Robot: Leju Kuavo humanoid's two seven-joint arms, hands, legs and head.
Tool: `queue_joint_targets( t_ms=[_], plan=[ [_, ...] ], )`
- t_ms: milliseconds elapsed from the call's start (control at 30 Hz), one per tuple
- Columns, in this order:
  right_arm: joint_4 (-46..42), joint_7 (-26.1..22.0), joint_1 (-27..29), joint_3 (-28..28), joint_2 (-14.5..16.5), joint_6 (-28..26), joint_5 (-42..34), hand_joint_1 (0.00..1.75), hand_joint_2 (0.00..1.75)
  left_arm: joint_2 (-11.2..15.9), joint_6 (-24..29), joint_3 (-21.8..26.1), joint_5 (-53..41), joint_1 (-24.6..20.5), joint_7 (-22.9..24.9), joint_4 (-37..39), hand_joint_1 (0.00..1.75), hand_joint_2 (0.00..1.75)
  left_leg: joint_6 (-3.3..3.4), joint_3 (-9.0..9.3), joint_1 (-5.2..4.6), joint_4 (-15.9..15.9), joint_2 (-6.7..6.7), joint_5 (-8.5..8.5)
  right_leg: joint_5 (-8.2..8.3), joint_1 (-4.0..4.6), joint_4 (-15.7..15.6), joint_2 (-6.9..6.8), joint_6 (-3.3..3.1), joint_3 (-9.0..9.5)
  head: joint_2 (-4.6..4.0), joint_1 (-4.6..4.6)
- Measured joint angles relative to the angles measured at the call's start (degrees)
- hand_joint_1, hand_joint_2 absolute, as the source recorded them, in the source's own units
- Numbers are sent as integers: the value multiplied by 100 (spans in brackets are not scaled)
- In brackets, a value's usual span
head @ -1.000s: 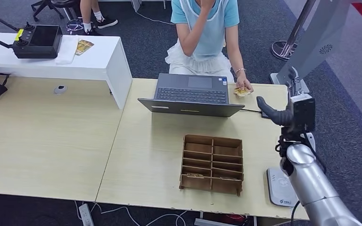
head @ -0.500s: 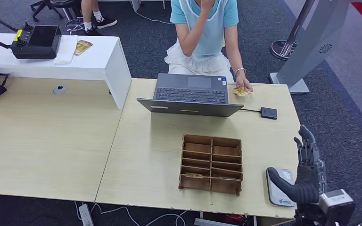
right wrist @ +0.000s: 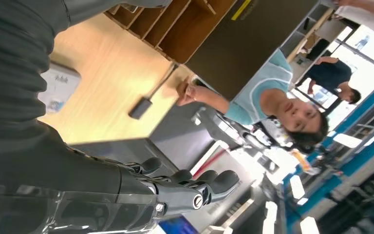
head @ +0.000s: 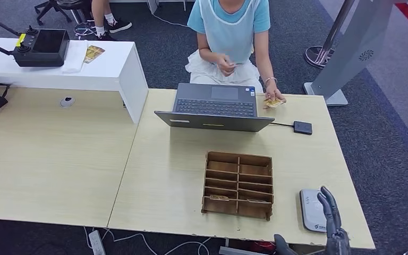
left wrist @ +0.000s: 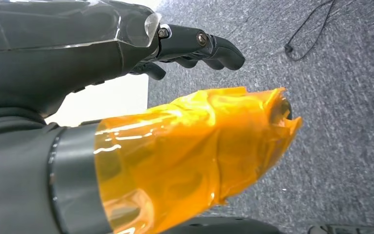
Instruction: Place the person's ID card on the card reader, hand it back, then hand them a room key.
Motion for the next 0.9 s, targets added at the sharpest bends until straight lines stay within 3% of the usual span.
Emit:
queue_joint_targets(
  t_ms=[133, 300, 400, 567, 667, 733, 833, 900],
  plan=[
    [195, -448, 151, -366, 771, -4, 1138, 0, 175, -30, -133, -113, 0, -51, 149, 84, 0, 0, -1, 1, 2, -2, 3, 0, -1, 2, 3, 2, -2, -1, 0, 0],
    [470, -1302, 196, -1126, 1815, -5, 1858, 0, 175, -48, -255, -211, 0, -80, 212, 123, 0, 0, -2, 3, 2, -3, 7, 1, -1, 1, 4, 4, -2, 0, 0, -1],
    [544, -1392, 186, -1493, 2223, -5, 2422, 0, 175, -55, -307, -260, 0, -98, 221, 137, 0, 0, -2, 3, 2, -3, 7, 1, -1, 0, 4, 4, -2, 2, 0, 0],
    [575, -1391, 122, -1952, 2622, -7, 3296, 0, 175, -78, -367, -296, 0, -123, 215, 150, 0, 0, -1, 4, 1, -2, 7, 1, 0, -1, 3, 4, -2, 6, 0, 2],
    [594, -943, 66, -2073, 2702, -7, 3724, 0, 175, -83, -347, -298, 0, -128, 158, 155, 0, 0, -1, 4, 0, -2, 7, 1, 0, -2, 2, 4, -1, 8, 0, 1],
    [599, -145, 19, -2016, 2598, -8, 4121, 0, 175, -87, -314, -297, 0, -130, 88, 157, 0, 0, 0, 4, 0, -2, 7, 0, 0, -2, 2, 4, -1, 8, 0, 1],
    [600, 1339, -71, -1706, 2090, -10, 4571, 0, 175, -96, -258, -297, 0, -131, -4, 157, 0, 0, 0, 4, -1, -2, 7, 0, 0, -2, 1, 4, -1, 8, 0, 1],
    [609, 1749, -120, -1550, 1731, -11, 4630, 0, 175, -96, -230, -296, 0, -130, -36, 157, 0, 0, 1, 4, -2, -2, 6, -1, 0, -3, 0, 4, -1, 9, 0, 2]
  ],
)
